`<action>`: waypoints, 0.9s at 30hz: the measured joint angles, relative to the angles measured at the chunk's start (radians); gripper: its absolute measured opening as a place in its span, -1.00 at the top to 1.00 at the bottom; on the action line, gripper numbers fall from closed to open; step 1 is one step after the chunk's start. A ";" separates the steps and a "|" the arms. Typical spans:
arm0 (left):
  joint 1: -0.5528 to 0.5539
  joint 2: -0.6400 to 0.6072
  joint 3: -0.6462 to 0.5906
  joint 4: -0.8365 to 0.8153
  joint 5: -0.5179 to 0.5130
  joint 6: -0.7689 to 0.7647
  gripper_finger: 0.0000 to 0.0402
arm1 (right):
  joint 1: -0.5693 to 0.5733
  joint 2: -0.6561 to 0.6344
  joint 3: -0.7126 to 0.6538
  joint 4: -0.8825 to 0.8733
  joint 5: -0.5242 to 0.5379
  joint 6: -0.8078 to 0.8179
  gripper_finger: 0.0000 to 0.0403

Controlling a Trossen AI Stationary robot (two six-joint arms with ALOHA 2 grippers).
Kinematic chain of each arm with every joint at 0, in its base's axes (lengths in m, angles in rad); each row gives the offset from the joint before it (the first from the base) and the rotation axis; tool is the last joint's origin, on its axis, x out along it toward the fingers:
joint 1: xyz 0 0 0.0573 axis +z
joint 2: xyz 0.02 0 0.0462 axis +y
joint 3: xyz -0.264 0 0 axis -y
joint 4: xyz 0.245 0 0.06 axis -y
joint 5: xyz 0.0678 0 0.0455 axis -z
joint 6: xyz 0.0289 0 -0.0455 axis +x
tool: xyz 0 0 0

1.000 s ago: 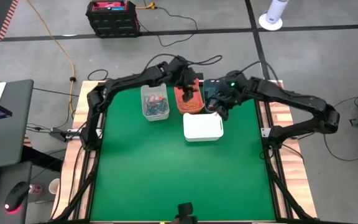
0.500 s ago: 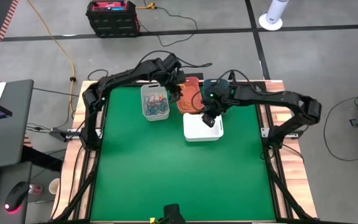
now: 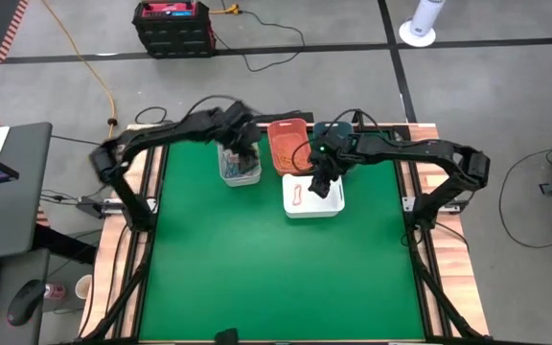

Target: Sort rubber bands into baskets

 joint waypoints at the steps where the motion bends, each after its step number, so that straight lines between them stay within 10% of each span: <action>1: 0.000 -0.043 -0.070 0.054 -0.024 -0.024 0.50 | -0.001 -0.001 0.000 0.003 0.000 0.004 -0.29; 9: 0.082 -0.185 -0.336 0.275 -0.073 -0.163 0.51 | 0.011 -0.011 0.048 0.012 -0.002 -0.008 -0.34; 27: 0.179 0.086 -0.221 0.303 -0.007 0.013 0.51 | 0.074 -0.024 0.184 -0.013 0.051 0.049 -0.34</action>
